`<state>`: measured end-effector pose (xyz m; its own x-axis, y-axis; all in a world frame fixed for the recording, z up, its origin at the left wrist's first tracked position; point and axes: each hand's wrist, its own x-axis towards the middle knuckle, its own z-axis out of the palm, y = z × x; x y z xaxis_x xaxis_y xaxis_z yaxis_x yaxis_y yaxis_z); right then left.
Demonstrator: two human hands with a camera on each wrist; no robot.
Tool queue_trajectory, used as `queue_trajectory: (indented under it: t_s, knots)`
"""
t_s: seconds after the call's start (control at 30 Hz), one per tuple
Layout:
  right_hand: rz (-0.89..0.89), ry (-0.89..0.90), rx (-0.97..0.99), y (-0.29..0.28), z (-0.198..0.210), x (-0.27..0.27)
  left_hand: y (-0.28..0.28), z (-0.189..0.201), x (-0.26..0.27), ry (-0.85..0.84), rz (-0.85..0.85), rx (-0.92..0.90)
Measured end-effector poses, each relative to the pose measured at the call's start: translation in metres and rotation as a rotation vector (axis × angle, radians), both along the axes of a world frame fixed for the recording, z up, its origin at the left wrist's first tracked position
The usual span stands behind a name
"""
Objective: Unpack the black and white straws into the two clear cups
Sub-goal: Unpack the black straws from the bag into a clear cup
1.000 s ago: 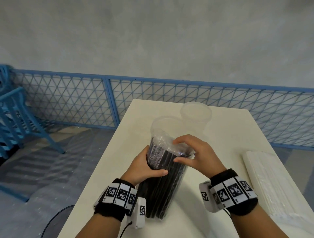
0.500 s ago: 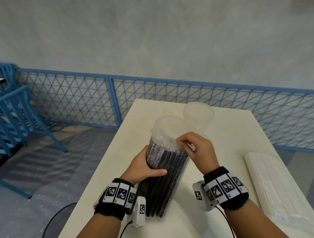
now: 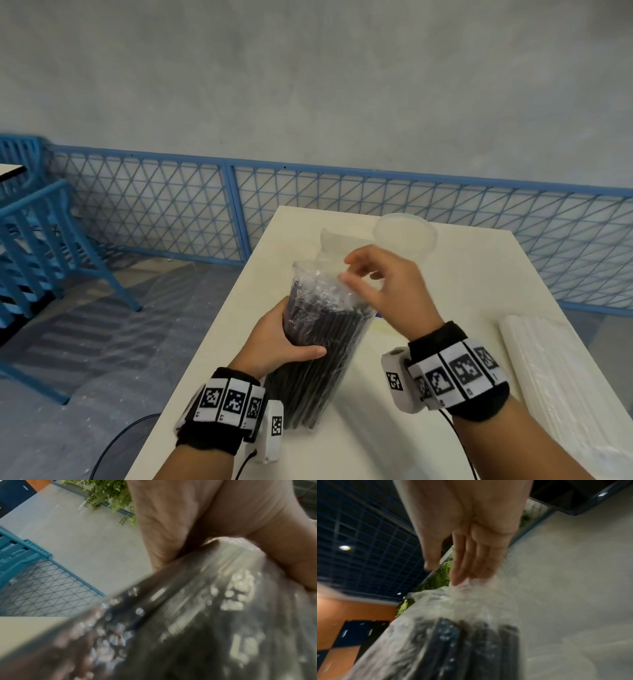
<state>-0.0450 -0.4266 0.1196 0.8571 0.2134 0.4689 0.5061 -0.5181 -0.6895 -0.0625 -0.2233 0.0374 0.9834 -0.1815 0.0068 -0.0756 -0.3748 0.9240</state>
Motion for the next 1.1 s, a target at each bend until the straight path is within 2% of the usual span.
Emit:
queue_trajectory:
  t_s: [0.07, 0.13, 0.2, 0.27, 0.4, 0.47, 0.7, 0.87, 1.1]
  knots:
    - [0.073, 0.039, -0.222, 0.006, -0.005, -0.001, 0.001, 0.001, 0.0, -0.037, 0.012, 0.018]
    - [0.113, 0.055, -0.164, 0.008, -0.004, -0.002, 0.003, 0.001, 0.001, -0.071, 0.043, 0.047]
    - [0.133, 0.147, -0.015, 0.008, 0.001, -0.004, 0.006, 0.001, 0.001, -0.089, 0.083, 0.075]
    - [0.135, 0.197, 0.039, 0.008, 0.007, -0.002, 0.008, 0.002, 0.001, -0.112, 0.112, 0.116]
    - [0.112, 0.127, -0.333, 0.016, 0.005, 0.007, 0.009, 0.005, 0.001, -0.195, 0.113, 0.191]
    - [0.114, 0.149, -0.394, 0.021, 0.002, 0.01, 0.011, 0.003, 0.001, -0.221, 0.113, 0.204]
    - [0.138, 0.17, -0.234, 0.035, -0.014, 0.016, 0.016, -0.002, 0.003, -0.199, 0.134, 0.133]
    - [0.051, 0.132, -0.154, 0.046, -0.029, 0.019, 0.014, -0.005, 0.007, -0.145, 0.082, 0.125]
    - [-0.056, 0.208, 0.127, 0.037, -0.02, 0.033, 0.02, 0.003, 0.016, -0.114, 0.084, 0.181]
